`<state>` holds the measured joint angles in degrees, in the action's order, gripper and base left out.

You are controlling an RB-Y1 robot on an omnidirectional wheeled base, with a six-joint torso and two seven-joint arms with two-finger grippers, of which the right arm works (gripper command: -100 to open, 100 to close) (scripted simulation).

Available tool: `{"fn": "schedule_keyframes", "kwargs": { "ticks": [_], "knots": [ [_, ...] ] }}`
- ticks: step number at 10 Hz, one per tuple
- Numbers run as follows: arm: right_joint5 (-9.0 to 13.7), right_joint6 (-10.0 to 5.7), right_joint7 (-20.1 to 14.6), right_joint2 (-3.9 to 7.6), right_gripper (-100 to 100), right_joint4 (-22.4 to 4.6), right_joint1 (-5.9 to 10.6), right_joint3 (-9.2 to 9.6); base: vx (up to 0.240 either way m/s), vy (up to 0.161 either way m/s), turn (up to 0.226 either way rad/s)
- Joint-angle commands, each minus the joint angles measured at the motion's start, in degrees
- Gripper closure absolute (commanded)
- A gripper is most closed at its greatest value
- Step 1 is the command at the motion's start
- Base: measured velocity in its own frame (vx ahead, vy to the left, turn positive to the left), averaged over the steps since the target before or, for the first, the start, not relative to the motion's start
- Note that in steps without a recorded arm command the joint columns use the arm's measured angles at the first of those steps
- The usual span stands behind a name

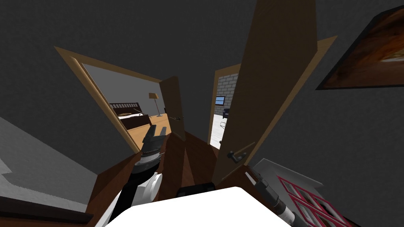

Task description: Pull the door open

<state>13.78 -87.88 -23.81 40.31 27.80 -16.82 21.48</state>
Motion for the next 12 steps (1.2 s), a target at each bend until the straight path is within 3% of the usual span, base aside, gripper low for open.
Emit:
{"fn": "schedule_keyframes", "kwargs": {
  "ticks": [1, 4, 5, 6, 11, 12],
  "knots": [
    [0.4, 1.94, -0.2, 0.29, -100, 1.3, 0.00, -0.62, 0.077, 0.067, 0.108],
    [1.3, 4.72, -1.1, 0.14, -100, 0.4, 1.77, -2.10, 0.060, 0.051, 0.175],
    [1.1, 4.02, -0.7, 0.17, -100, 0.9, 1.11, -1.74, 0.024, 0.016, 0.045],
    [1.1, 4.02, -0.7, 0.17, 100, 0.9, 1.11, -1.74, -0.002, -0.003, -0.042],
    [1.1, 4.02, -0.7, 0.17, 100, 0.9, 1.11, -1.74, -0.003, -0.002, 0.001],
    [1.0, 3.11, -0.5, 0.00, 100, 0.7, 0.59, -1.03, -0.007, -0.031, 0.193]
  ]
}}
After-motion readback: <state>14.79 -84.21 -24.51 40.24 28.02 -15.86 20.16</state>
